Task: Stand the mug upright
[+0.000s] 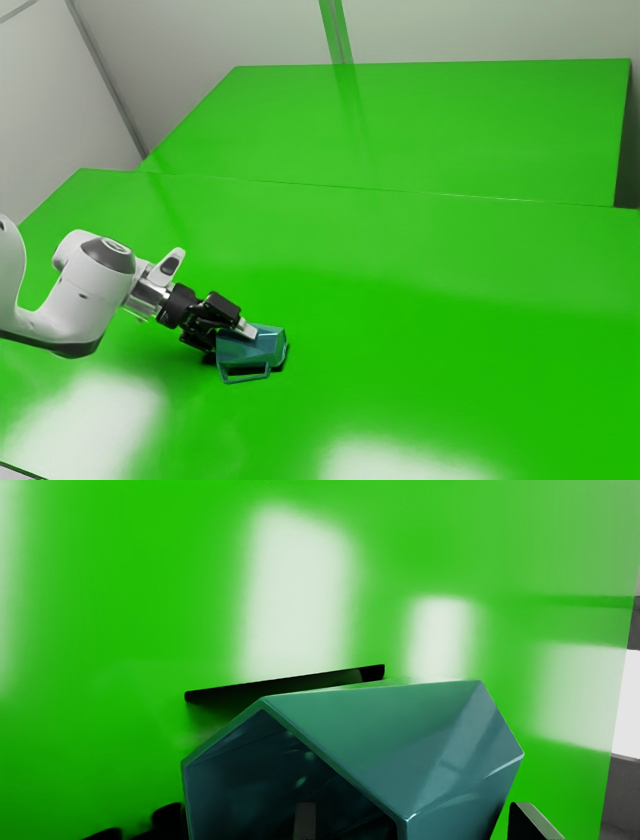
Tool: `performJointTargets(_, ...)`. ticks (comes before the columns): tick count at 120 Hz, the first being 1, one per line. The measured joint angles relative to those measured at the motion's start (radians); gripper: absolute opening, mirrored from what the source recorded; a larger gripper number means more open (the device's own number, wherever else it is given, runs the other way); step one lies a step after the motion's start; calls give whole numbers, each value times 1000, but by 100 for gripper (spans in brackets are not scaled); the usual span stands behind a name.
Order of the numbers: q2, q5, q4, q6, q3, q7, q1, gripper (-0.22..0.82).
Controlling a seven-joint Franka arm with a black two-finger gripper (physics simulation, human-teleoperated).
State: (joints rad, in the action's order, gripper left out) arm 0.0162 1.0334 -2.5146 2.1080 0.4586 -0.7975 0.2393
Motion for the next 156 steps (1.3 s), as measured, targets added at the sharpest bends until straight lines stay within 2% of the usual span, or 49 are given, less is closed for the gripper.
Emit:
performJointTargets(75,29,108,7,-53,0,-87,19,-10)
performJointTargets(104,126,106,47,-56,0,-79,91,-16)
performJointTargets(116,146,-25,143,-51,-1,-54,113,-17)
performJointTargets(136,145,-465,314,-32,-22,21,136,-18)
performJointTargets(156,22,-799,447,2,-35,89,150,-18)
